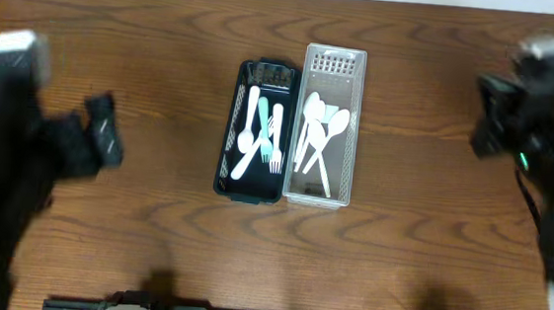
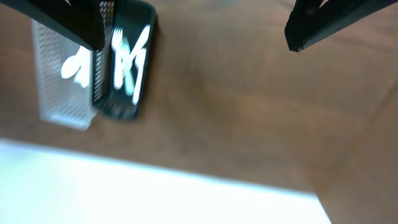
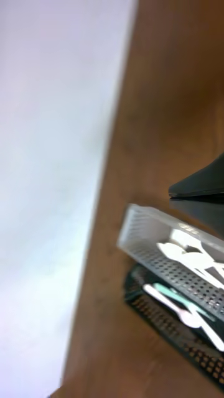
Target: Pack container
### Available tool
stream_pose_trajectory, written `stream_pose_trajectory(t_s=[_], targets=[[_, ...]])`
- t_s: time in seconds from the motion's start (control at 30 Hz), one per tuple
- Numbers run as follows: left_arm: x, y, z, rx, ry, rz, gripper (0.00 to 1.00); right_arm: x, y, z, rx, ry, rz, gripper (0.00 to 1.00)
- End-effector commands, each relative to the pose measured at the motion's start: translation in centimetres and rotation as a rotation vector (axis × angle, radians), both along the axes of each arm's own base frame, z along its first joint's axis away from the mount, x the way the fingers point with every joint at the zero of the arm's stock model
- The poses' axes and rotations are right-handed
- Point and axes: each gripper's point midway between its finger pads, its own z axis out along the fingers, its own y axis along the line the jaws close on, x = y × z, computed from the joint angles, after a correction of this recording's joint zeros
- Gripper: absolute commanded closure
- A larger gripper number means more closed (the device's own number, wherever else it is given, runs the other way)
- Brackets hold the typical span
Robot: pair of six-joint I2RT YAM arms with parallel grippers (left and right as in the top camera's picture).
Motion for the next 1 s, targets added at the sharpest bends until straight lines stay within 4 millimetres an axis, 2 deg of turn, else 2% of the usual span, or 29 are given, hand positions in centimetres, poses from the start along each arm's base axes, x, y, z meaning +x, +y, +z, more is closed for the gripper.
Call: stream_pose_trajectory(t_s=[0.0,0.1,0.2,0.27,0.33,0.37,0.4,0.43,0.63,0.97], targets=[[-3.6,0.2,1.4,0.033,-0.079,-0.003,0.05,-4.4,-0.8,2.1,-0.065,-0.09,-0.041,0.99],[-6.1,0.1,0.8,0.04,-0.089,-0.009,0.05,-9.3,-1.2,1.9,-0.077,-0.091,-0.076,0.99],[-7.1,0.4,-0.8,0.057,-0.06,0.004,0.05,-12.8,-1.6,-0.3,-0.086,-0.015,-0.096,0.99],[-7.3,0.5,-2.4,0.061,-0.021,0.004,0.02,-14.6,-2.3,-1.9,-0.105,0.042,-0.135,0.91],[-7.2,0.5,-3.8,0.063,0.021,0.001,0.02,-15.6,-3.0,-2.7,-0.122,0.069,-0.173,0.58],[-7.1,0.5,-4.6,0.063,0.049,0.0,0.02,-15.9,-3.2,-2.9,-0.129,0.076,-0.186,0.48],[-7.1,0.5,-5.2,0.064,0.072,-0.001,0.02,-16.1,-3.3,-3.0,-0.13,0.078,-0.19,0.3],[-7.2,0.5,-5.8,0.064,0.098,-0.002,0.02,-16.1,-3.3,-3.0,-0.131,0.078,-0.189,0.01],[-7.1,0.5,-7.6,0.066,0.165,-0.004,0.02,-16.2,-3.2,-3.2,-0.131,0.087,-0.189,0.01],[-7.0,0.5,-7.6,0.066,0.165,-0.004,0.02,-16.3,-3.2,-3.3,-0.131,0.089,-0.188,0.01]])
